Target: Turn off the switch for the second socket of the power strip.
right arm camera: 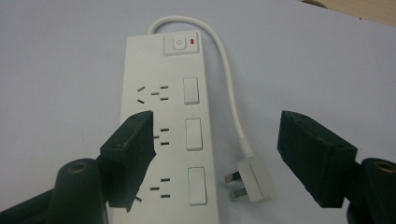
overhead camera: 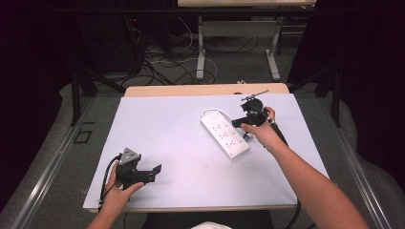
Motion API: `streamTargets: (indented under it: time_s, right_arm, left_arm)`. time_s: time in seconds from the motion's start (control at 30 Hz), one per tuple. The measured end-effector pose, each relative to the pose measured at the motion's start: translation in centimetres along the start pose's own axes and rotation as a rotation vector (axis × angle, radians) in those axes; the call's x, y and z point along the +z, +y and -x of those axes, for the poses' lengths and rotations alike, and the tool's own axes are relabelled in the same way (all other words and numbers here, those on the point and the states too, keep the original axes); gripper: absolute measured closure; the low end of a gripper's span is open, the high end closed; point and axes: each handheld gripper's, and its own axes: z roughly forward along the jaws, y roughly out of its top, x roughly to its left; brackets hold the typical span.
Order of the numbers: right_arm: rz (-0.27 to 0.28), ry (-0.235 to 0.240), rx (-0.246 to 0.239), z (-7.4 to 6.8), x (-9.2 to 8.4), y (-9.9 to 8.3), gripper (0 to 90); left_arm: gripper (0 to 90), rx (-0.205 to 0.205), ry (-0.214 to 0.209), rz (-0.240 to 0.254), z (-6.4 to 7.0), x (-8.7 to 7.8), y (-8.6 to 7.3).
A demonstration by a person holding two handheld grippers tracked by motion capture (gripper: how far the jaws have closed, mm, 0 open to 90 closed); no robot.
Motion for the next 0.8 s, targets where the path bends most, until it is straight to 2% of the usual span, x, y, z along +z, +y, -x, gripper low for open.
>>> streamTargets:
  time_s: [0.43, 0.53, 0.63, 0.8]
  right_arm:
    - [-0.027, -0.013, -0.001, 0.2, 2.1, 0.3, 33.9]
    - [-0.044, -0.002, 0.025, 0.3, 2.6, 0.4, 35.7]
    - [-0.055, -0.007, 0.027, 0.4, 3.1, 0.3, 35.9]
    - [-0.068, 0.019, 0.049, 0.6, 3.6, 0.4, 38.2]
  left_arm:
    - [5.1, -0.004, -0.001, -0.001, 0.0, 0.0, 0.0]
    - [5.3, -0.002, -0.001, -0.003, 0.0, 0.0, 0.0]
    - [5.4, -0.002, -0.005, -0.008, 0.0, -0.1, 0.0]
    - [5.5, 0.006, -0.002, -0.008, -0.1, -0.1, 0.0]
